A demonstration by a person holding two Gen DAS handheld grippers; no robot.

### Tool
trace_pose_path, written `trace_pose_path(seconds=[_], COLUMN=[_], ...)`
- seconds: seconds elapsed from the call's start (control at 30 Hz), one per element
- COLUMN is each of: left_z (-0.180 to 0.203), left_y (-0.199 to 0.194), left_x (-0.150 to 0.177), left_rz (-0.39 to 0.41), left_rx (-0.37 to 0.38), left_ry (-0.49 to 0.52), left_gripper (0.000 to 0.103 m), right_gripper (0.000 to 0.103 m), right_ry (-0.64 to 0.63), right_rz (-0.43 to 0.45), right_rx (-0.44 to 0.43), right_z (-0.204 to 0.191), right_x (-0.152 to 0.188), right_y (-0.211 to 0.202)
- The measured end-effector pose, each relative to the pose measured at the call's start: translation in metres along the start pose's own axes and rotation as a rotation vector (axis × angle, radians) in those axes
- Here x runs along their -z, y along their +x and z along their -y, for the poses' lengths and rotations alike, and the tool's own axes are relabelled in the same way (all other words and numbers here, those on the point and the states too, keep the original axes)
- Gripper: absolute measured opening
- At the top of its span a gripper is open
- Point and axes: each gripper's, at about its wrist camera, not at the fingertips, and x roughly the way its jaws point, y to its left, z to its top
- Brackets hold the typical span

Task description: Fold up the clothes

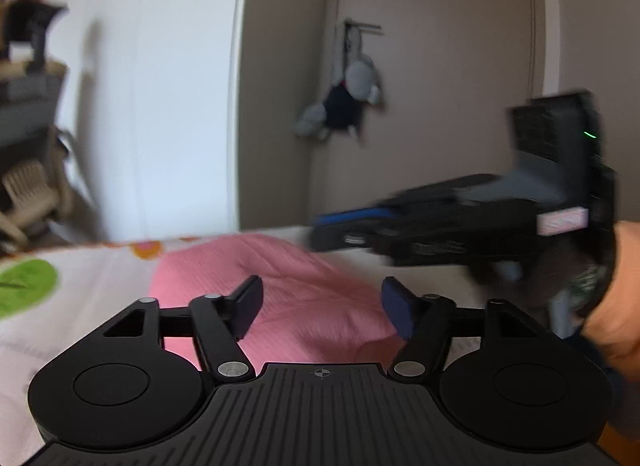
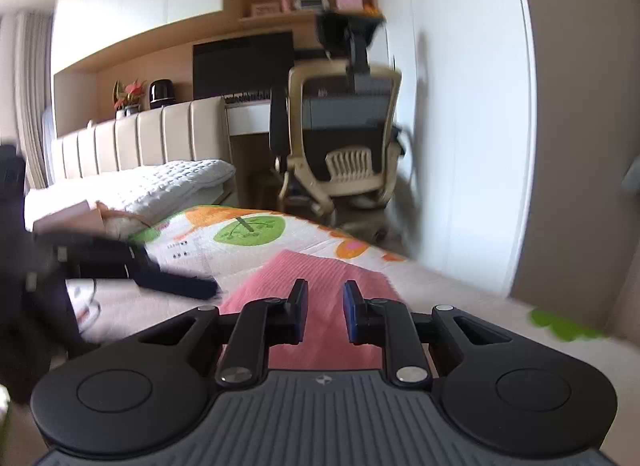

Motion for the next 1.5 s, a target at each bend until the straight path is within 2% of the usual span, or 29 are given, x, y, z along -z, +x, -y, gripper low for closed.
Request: trace_pose_path(seconds=[0.1,0.2,0.3,0.37,0.4,0.47,0.53,0.6,0.7,0.8,1.17,1.23,1.27,1.3,1.43,1.5], left_z=[-0.011,-0.007,-0.011,-0.025,-0.035,-0.057,-0.082,-0.098,-0.101,-0.097,-0.082,-0.083,-0.083,-0.082,-0.078,-0.080], left_y=[0.020,0.010,-0.010,-0.022,-0.024,-0.024,-0.015,0.002,0.031,0.035,0.044,0.044,0.044,0.044,0.045,0.044], left_x=[0.015,0.038,0.032,0.021,0.013,0.006,0.006,0.014,0.026,0.028,0.034,0.034,0.034,0.034,0.034,0.034], left_rz=[-0.150,-0.183,-0.171,-0.105,-0.062,0.011,0.035,0.005,-0.055,-0.070,-0.117,-0.123,-0.126,-0.129,-0.133,-0.131], left_rx=[0.040,0.051,0.114,0.134,0.116,0.044,-0.046,-0.083,-0.087,-0.115,-0.207,-0.213,-0.216,-0.219,-0.223,-0.216], left_ry=[-0.091,-0.063,-0.123,-0.206,-0.253,-0.360,-0.460,-0.509,-0.515,-0.504,-0.455,-0.446,-0.441,-0.427,-0.396,-0.405], left_gripper=[0.067,0.068,0.073,0.091,0.095,0.095,0.095,0.095,0.095,0.096,0.096,0.096,0.096,0.096,0.097,0.097], right_gripper=[0.019,0.028,0.033,0.040,0.043,0.044,0.045,0.045,0.046,0.046,0.046,0.051,0.057,0.060,0.060,0.060], right_ry=[0.030,-0.045,-0.080,-0.076,-0.079,-0.075,-0.076,-0.076,-0.076,-0.093,-0.158,-0.169,-0.187,-0.225,-0.360,-0.393], right_rz=[-0.090,-0.178,-0.206,-0.200,-0.203,-0.206,-0.205,-0.201,-0.199,-0.197,-0.217,-0.221,-0.220,-0.214,-0.206,-0.209], right_rx=[-0.015,0.003,0.037,0.051,0.056,0.060,0.060,0.062,0.066,0.075,0.106,0.111,0.121,0.141,0.233,0.235], right_z=[0.009,0.003,0.000,0.002,0.003,0.005,0.006,0.005,0.006,0.005,0.010,0.010,0.009,0.006,-0.009,-0.018], right_x=[0.006,0.038,0.064,0.072,0.072,0.074,0.073,0.075,0.075,0.072,0.021,0.012,0.010,0.014,0.022,0.027], right_y=[0.025,0.019,0.002,-0.009,-0.010,-0.010,-0.009,-0.008,-0.008,-0.005,0.076,0.091,0.095,0.094,0.076,0.061])
